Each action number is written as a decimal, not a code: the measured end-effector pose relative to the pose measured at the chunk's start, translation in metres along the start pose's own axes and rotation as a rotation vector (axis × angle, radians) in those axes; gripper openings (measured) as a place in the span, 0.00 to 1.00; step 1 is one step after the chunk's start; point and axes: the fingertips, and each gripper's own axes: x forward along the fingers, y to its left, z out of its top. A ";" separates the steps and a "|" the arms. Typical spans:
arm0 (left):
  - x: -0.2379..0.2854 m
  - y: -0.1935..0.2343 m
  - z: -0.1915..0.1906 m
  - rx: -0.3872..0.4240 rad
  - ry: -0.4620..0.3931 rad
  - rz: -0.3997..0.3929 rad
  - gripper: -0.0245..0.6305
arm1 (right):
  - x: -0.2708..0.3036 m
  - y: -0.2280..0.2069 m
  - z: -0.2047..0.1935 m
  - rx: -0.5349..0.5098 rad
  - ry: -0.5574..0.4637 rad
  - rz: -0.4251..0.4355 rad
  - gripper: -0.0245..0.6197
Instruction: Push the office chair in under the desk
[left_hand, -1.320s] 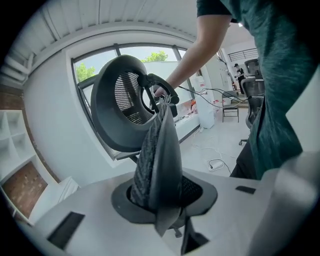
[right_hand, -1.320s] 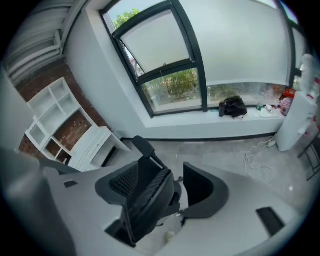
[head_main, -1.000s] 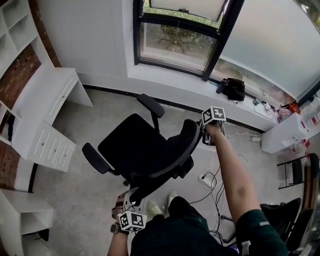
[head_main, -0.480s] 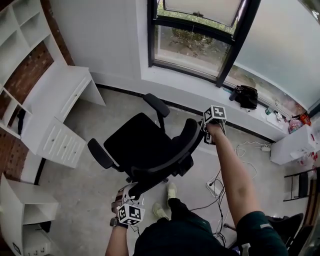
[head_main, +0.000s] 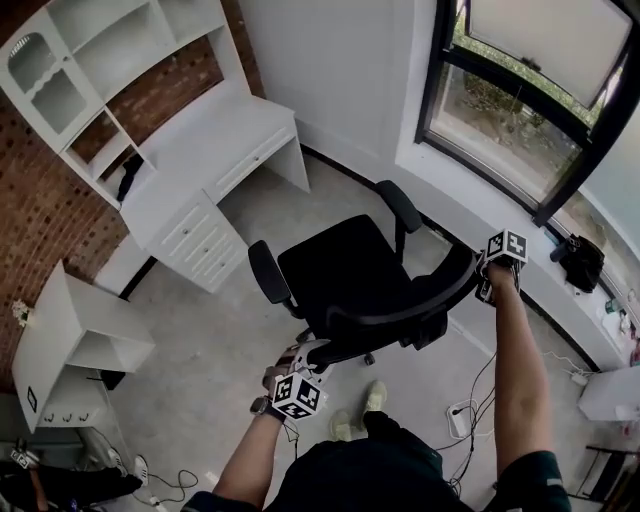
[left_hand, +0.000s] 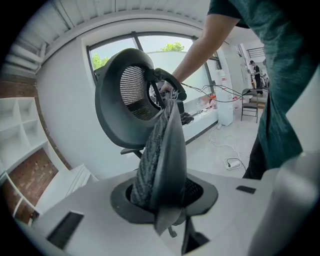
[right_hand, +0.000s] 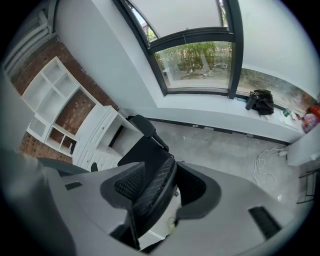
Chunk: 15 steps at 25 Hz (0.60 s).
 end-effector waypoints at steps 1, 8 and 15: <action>0.005 0.007 0.001 -0.003 0.003 0.002 0.21 | 0.004 0.003 0.009 -0.007 0.003 0.000 0.31; 0.042 0.049 0.010 -0.036 0.033 0.034 0.21 | 0.037 0.019 0.074 -0.052 0.014 0.017 0.32; 0.076 0.088 0.019 -0.062 0.046 0.059 0.21 | 0.066 0.038 0.133 -0.087 0.020 0.038 0.32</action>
